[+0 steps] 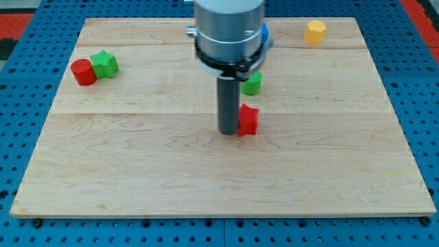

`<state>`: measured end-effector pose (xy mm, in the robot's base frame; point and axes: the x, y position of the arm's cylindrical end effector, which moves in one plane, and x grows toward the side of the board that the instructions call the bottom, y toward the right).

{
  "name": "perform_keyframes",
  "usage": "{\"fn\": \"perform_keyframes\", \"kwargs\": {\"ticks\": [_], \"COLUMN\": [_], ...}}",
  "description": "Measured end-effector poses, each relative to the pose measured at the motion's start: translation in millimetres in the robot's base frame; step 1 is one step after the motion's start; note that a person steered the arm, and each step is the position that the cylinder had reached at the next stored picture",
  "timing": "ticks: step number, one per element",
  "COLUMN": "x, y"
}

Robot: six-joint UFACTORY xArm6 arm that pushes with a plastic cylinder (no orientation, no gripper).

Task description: Drag the green star towards the bottom side

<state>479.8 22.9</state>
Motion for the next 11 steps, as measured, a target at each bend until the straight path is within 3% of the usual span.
{"fn": "perform_keyframes", "kwargs": {"ticks": [2, 3, 5, 6, 7, 8, 11], "x": [-21, -51, -214, -264, -249, -213, -101], "y": [2, -73, -125, -213, -287, -282, -198]}}
